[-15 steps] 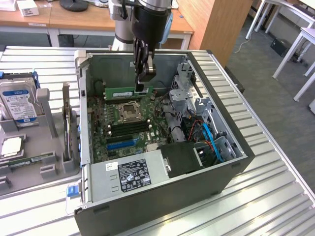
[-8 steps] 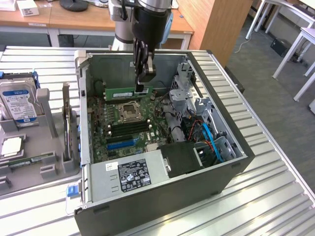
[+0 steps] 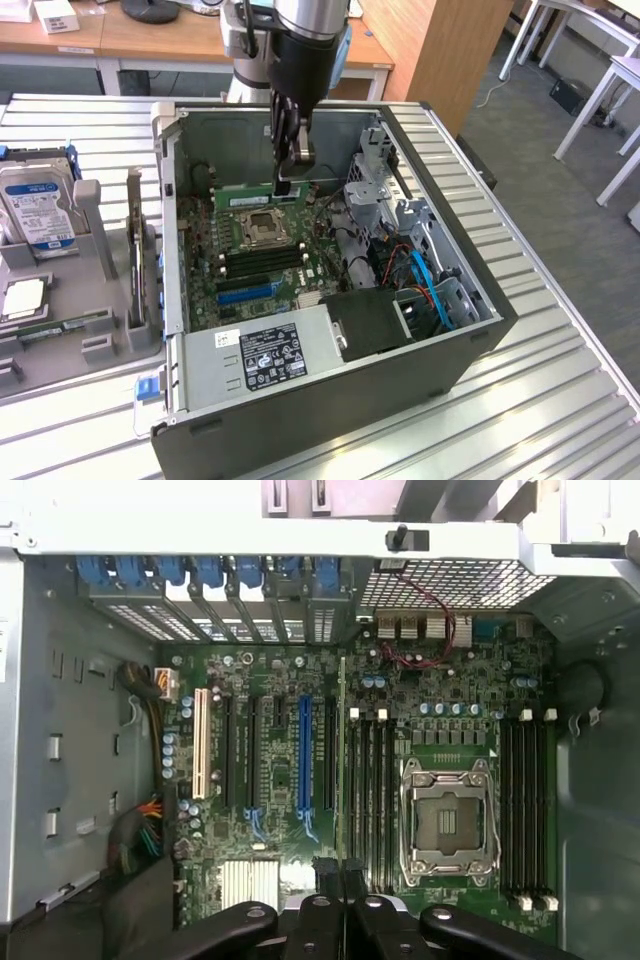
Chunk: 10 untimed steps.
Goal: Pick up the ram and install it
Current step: 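Pick up the ram and move it above insertion slot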
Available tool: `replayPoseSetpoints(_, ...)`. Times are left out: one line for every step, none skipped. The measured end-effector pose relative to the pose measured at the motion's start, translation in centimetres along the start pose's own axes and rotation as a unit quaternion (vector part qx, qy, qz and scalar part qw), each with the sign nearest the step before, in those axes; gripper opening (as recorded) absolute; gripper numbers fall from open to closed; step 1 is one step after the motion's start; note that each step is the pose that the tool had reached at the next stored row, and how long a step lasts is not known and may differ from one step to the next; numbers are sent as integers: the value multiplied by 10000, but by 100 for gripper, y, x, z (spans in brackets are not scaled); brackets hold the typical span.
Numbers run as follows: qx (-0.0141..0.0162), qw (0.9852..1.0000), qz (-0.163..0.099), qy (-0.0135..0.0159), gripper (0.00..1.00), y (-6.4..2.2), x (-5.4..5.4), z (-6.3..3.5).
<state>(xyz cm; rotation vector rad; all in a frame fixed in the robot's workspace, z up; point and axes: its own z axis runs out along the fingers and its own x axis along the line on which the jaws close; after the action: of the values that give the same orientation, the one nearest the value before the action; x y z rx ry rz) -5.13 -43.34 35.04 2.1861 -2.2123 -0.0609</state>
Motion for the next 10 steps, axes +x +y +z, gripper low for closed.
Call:
replayPoseSetpoints(0,10000,0,-5,12,0,0,4)
replayPoseSetpoints(-1,10000,0,-5,12,0,0,4)
replayPoseSetpoints(-1,10000,0,-5,12,0,0,4)
replayPoseSetpoints(-1,10000,0,-5,12,0,0,4)
replayPoseSetpoints(0,10000,0,-6,12,0,-1,5)
replayPoseSetpoints(1,10000,-1,-8,12,-1,-6,9)
replayPoseSetpoints(0,10000,0,-8,12,-1,-17,10)
replayPoseSetpoints(0,10000,0,-8,12,0,-27,11)
replayPoseSetpoints(0,10000,-1,-8,12,0,-36,13)
replayPoseSetpoints(0,10000,-1,-8,12,0,-43,14)
